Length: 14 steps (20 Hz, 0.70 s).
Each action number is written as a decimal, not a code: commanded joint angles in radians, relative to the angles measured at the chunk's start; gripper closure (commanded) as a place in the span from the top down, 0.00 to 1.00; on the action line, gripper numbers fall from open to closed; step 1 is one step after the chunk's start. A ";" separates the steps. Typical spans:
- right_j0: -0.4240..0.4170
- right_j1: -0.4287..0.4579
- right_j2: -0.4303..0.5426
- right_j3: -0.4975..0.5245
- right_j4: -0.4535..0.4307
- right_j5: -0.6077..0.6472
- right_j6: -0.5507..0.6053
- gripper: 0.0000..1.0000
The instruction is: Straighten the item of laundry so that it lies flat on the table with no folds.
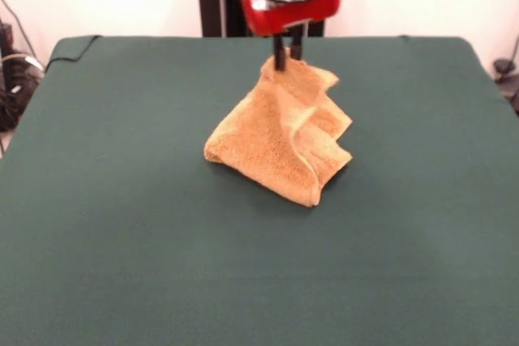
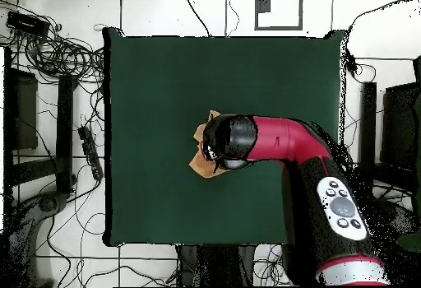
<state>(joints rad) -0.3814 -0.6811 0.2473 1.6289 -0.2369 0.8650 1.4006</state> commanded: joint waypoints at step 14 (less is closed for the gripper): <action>-0.161 -0.106 0.202 0.161 0.010 0.122 -0.194 0.00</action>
<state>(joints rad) -0.5351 -0.7528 0.3073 1.6684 -0.2411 0.9088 1.4006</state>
